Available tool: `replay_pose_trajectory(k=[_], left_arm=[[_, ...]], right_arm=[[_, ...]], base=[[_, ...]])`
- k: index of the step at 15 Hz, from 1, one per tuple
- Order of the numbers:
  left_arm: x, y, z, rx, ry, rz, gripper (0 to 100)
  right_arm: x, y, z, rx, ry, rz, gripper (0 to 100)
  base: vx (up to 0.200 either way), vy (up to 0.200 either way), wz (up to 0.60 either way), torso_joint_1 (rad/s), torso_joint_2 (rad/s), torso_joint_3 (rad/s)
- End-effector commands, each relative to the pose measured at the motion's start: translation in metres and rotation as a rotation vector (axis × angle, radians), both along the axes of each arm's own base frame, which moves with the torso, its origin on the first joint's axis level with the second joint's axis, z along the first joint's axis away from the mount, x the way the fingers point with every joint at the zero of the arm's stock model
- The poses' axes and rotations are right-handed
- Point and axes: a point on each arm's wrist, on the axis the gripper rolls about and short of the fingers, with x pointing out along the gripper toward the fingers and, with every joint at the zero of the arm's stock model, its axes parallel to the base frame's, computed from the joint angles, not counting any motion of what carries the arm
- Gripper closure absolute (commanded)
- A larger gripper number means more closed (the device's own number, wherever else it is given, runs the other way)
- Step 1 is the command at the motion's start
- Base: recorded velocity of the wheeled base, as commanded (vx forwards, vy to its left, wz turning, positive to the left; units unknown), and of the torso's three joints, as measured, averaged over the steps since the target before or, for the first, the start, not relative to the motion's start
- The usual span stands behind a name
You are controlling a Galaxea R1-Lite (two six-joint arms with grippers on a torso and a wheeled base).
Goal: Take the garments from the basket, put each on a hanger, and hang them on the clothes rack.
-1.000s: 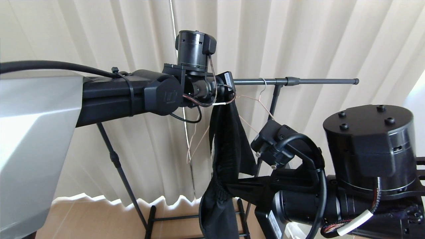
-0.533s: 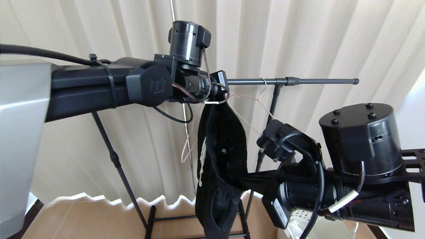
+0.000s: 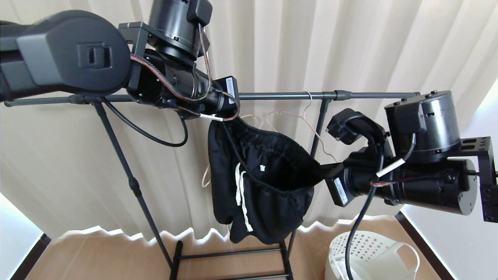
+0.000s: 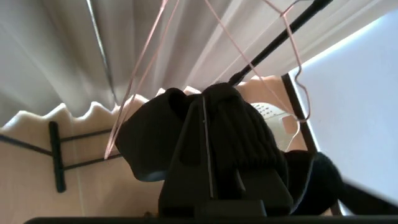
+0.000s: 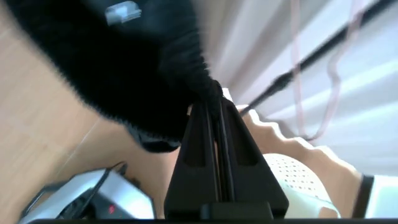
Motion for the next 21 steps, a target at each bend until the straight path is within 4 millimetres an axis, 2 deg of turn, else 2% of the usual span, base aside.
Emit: replay_pose_trajectory(k=[1,3,5,7,10,11,14,18,21], left_arm=[[-0.030,0.020,0.005,0.048,0.002,-0.017,100],[-0.040,0.026,-0.005,0.078,0.032,-0.026,100],[-0.064,0.033,-0.017,0.112,0.074,-0.061,100],[-0.089,0.035,-0.037,0.167,0.131,-0.114,100],[-0.104,0.031,-0.064,0.222,0.191,-0.163,100],[-0.112,0.023,-0.080,0.239,0.206,-0.206,100],[-0.131,0.003,-0.099,0.272,0.219,-0.307,100],[-0.144,-0.025,-0.115,0.291,0.250,-0.382,100],[-0.141,-0.045,-0.125,0.257,0.206,-0.385,100]], right_arm=[[0.025,0.002,-0.004,-0.013,-0.005,-0.087,100],[0.035,0.005,-0.004,0.018,-0.001,-0.135,100],[0.052,0.015,-0.004,0.077,-0.006,-0.238,100],[0.069,0.031,-0.002,0.162,-0.003,-0.296,100],[0.082,0.055,-0.007,0.251,0.002,-0.354,100],[0.087,0.069,-0.007,0.294,-0.008,-0.394,100],[0.091,0.085,-0.003,0.383,-0.027,-0.426,100],[0.088,0.093,0.004,0.472,-0.037,-0.424,100],[0.084,0.096,0.005,0.483,-0.039,-0.414,100]], base=[[0.000,0.000,0.00,0.000,0.00,0.000],[0.000,0.000,0.00,0.000,0.00,0.000],[0.000,0.000,0.00,0.000,0.00,0.000],[0.000,0.000,0.00,0.000,0.00,0.000],[0.000,0.000,0.00,0.000,0.00,0.000],[0.000,0.000,0.00,0.000,0.00,0.000],[0.000,0.000,0.00,0.000,0.00,0.000],[0.000,0.000,0.00,0.000,0.00,0.000],[0.000,0.000,0.00,0.000,0.00,0.000]])
